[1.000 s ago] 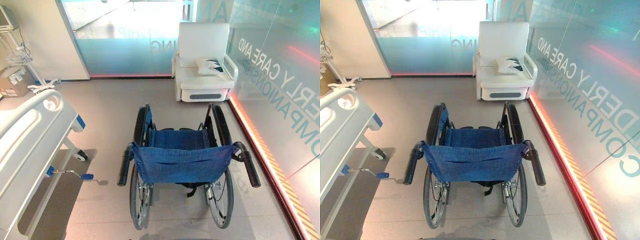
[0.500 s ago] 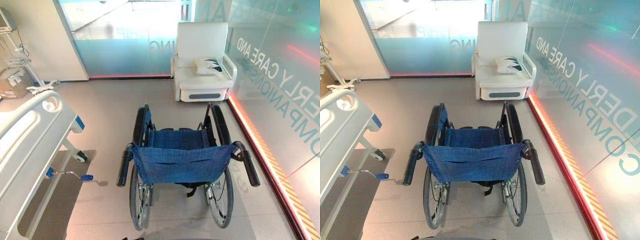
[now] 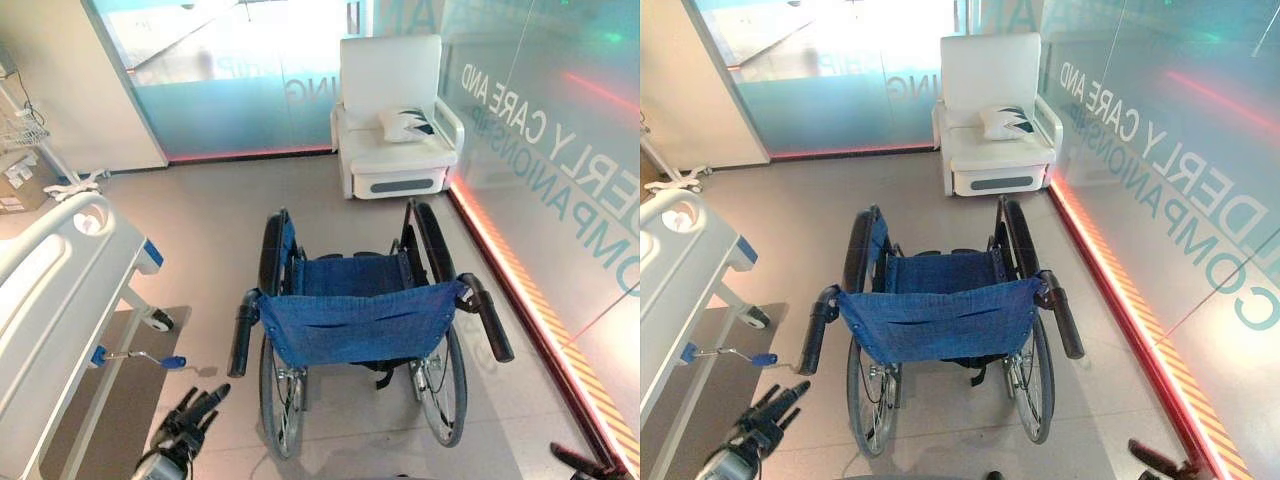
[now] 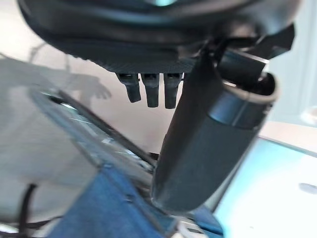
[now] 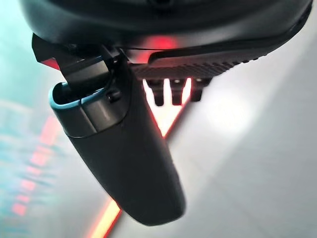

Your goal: Push the wheelchair next to the bed

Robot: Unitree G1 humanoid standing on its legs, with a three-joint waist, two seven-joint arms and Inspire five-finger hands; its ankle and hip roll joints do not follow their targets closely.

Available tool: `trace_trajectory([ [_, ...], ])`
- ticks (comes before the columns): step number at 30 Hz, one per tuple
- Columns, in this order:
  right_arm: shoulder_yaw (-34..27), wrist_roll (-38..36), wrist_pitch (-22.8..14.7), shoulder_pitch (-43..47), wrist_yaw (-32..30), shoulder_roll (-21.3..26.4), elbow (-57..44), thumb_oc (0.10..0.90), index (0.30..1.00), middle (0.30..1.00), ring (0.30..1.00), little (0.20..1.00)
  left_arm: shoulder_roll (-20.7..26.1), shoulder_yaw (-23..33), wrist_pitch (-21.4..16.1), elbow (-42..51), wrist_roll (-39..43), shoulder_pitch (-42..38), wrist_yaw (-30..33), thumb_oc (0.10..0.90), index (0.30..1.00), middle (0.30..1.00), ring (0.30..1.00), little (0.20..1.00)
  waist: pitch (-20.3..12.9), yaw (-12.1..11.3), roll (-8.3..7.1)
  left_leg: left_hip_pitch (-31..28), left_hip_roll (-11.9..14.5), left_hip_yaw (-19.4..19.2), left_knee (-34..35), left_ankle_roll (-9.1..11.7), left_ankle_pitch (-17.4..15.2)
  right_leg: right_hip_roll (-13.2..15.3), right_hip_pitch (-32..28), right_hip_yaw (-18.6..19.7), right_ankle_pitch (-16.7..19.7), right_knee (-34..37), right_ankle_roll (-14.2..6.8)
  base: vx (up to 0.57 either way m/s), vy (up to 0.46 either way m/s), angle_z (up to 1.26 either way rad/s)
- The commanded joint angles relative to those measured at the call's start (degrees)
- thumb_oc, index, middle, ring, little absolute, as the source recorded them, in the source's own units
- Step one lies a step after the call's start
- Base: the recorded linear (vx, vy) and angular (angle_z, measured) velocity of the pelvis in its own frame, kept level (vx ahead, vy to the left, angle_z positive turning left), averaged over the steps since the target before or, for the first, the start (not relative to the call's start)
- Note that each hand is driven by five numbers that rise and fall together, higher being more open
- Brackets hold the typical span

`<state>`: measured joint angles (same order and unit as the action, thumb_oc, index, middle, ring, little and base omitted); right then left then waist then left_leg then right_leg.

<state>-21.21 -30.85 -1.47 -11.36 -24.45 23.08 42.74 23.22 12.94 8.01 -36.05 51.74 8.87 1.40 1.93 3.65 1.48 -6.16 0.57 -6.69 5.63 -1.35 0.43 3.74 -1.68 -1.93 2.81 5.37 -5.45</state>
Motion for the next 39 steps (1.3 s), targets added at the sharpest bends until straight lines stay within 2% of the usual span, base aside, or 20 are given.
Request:
trace_trajectory([
  [1, -2.58, -1.24, -3.62, 1.04, -8.83, 2.59, -7.23, 0.8, 0.9, 0.9, 0.9, 0.9, 4.48, 3.29, -0.04, 7.54, 2.94, -4.18, 2.57, 0.8, 0.9, 0.9, 0.9, 0.9, 0.33, -0.04, -0.31, 2.64, 1.1, 3.72, -0.63, 2.44, 0.48, 1.61, -0.79, -0.93, 1.88, -0.4, -0.11, -0.03, -0.018, 0.02],
  [2, -3.72, -0.11, -3.74, 0.53, -11.0, 2.22, -12.59, 0.8, 0.9, 0.9, 0.9, 0.9, 4.92, 3.89, 1.68, 13.79, 2.37, -3.8, 4.38, 0.8, 0.9, 0.9, 0.9, 0.9, 0.29, -0.11, -0.35, 3.07, 1.09, 3.84, -0.63, 2.37, 1.18, 1.6, -0.45, -0.85, 2.37, -0.37, 0.02, 0.0, 0.0, 0.0],
  [7, -5.61, -1.3, -5.81, -0.18, -12.29, 1.19, -25.07, 0.8, 0.9, 0.9, 0.9, 0.9, 6.71, 4.66, 4.79, 23.9, 0.01, -3.24, 6.71, 0.8, 0.9, 0.9, 0.9, 0.9, 0.0, -0.27, -0.17, 3.36, 1.17, 4.17, -0.63, 2.33, 1.37, 1.71, -0.37, -1.03, 2.15, -0.37, -0.04, -0.01, -0.012, -0.03],
  [9, -5.36, -1.42, -6.02, -0.05, -9.7, 0.09, -34.13, 0.8, 0.9, 0.9, 0.9, 0.9, 7.21, 5.57, 6.95, 29.52, 0.71, -3.19, 5.74, 0.8, 0.9, 0.9, 0.9, 0.9, -0.09, -0.3, 0.07, 3.46, 1.15, 4.28, -0.63, 2.24, 1.42, 1.8, -0.38, -1.13, 1.91, -0.37, -0.03, 0.01, -0.009, -0.06],
  [10, -5.24, -1.34, -6.19, -0.13, -9.21, -0.08, -34.8, 0.8, 0.9, 0.9, 0.9, 0.9, 7.23, 5.62, 7.09, 30.03, 0.44, -3.07, 5.57, 0.8, 0.9, 0.9, 0.9, 0.9, -0.11, -0.29, 0.07, 3.46, 1.15, 4.29, -0.63, 2.23, 1.43, 1.82, -0.39, -1.15, 1.9, -0.37, -0.03, 0.01, 0.001, -0.03],
  [12, -2.99, -0.64, -4.47, -0.44, -5.31, -0.59, -43.49, 0.8, 0.9, 0.9, 0.9, 0.9, 7.75, 6.24, 9.39, 34.95, 1.25, -1.95, 5.26, 0.8, 0.9, 0.9, 0.9, 0.9, -0.12, -0.14, 0.33, 3.65, 1.22, 4.12, -0.63, 2.26, 1.63, 1.95, -0.16, -1.19, 1.77, -0.37, -0.1, 0.0, 0.0, 0.0],
  [17, -1.21, -2.97, -1.87, -0.23, 2.01, 0.25, -49.24, 0.8, 0.9, 0.9, 0.9, 0.9, 7.84, 6.46, 14.02, 38.23, 6.09, -0.6, 3.2, 0.8, 0.9, 0.9, 0.9, 0.9, -0.12, -0.02, 0.52, 3.92, 1.44, 3.48, -0.63, 2.54, 1.85, 2.18, 0.09, -1.51, 1.58, -0.37, -0.19, 0.0, 0.0, 0.0],
  [18, -1.73, -5.52, -0.34, -0.77, 6.09, 1.68, -51.15, 0.8, 0.9, 0.9, 0.9, 0.9, 9.07, 6.81, 16.56, 40.05, 8.45, 0.31, 1.3, 0.8, 0.9, 0.9, 0.9, 0.9, -0.07, 0.08, 0.53, 3.92, 1.53, 3.08, -0.63, 2.71, 1.88, 2.28, 0.1, -1.75, 1.51, -0.37, -0.32, -0.01, 0.013, 0.04],
  [21, -2.26, -7.73, 1.35, -1.98, 11.17, 3.09, -54.16, 0.8, 0.9, 0.9, 0.9, 0.9, 10.12, 7.21, 19.68, 42.94, 11.85, 2.04, 0.56, 0.8, 0.9, 0.9, 0.9, 0.9, -0.08, 0.15, 0.51, 3.99, 1.68, 2.55, -0.63, 2.85, 2.0, 2.34, 0.16, -2.06, 1.45, -0.37, -0.42, 0.0, 0.0, 0.0],
  [24, -2.82, -8.46, 1.74, -2.69, 13.18, 4.42, -56.5, 0.8, 0.9, 0.9, 0.9, 0.9, 10.98, 7.6, 21.1, 44.15, 13.68, 2.93, 0.24, 0.8, 0.9, 0.9, 0.9, 0.9, 0.01, 0.21, 0.46, 3.76, 1.81, 2.25, -0.63, 3.02, 1.58, 2.45, -0.14, -2.35, 0.87, -0.37, -0.63, 0.0, 0.0, 0.0],
  [31, -5.31, -14.77, 1.74, -2.62, 15.68, 7.8, -60.89, 0.8, 0.9, 0.9, 0.9, 0.9, 13.89, 10.89, 21.3, 44.59, 16.2, 4.57, 4.68, 0.8, 0.9, 0.9, 0.9, 0.9, -0.03, -0.01, 0.12, 3.97, 1.96, 1.9, -0.63, 3.38, 1.79, 2.5, -0.08, -2.94, 0.78, -0.37, -0.9, -0.01, 0.0, 0.0],
  [35, -5.94, -17.5, 3.52, -3.22, 20.41, 9.01, -63.91, 0.8, 0.9, 0.9, 0.9, 0.9, 14.8, 13.39, 21.3, 45.21, 17.49, 5.63, 4.33, 0.8, 0.9, 0.9, 0.9, 0.9, -0.04, -0.38, -0.16, 4.41, 2.12, 1.54, -0.63, 3.56, 2.52, 2.67, 0.14, -3.53, 1.2, -0.37, -0.93, -0.03, 0.003, 0.01],
  [39, -5.08, -24.2, 3.97, -2.81, 24.59, 10.07, -67.06, 0.8, 0.9, 0.9, 0.9, 0.9, 15.18, 13.76, 21.59, 46.2, 18.1, 5.85, 3.46, 0.8, 0.9, 0.9, 0.9, 0.9, -0.05, -0.82, -0.48, 4.32, 2.09, 1.73, -0.63, 3.64, 2.03, 2.79, -0.21, -4.15, 0.62, -0.37, -1.06, 0.01, 0.0, 0.02],
])
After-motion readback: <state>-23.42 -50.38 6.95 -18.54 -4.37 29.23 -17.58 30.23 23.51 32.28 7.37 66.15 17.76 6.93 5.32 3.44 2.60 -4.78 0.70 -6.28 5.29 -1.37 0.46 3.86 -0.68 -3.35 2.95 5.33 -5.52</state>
